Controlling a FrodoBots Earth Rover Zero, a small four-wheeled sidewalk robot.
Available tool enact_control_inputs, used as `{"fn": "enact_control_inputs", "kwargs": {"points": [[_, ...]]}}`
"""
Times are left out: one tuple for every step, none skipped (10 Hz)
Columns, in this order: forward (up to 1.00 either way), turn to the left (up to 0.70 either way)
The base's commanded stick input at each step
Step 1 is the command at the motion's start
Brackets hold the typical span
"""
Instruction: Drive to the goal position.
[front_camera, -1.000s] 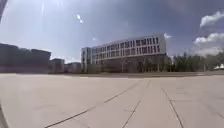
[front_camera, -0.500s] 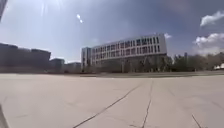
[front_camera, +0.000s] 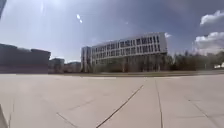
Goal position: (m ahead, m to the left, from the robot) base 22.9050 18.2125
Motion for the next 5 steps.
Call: {"fn": "enact_control_inputs", "kwargs": {"points": [[1.00, 0.04], [1.00, 0.04], [1.00, 0.04], [1.00, 0.04], [1.00, 0.04]]}}
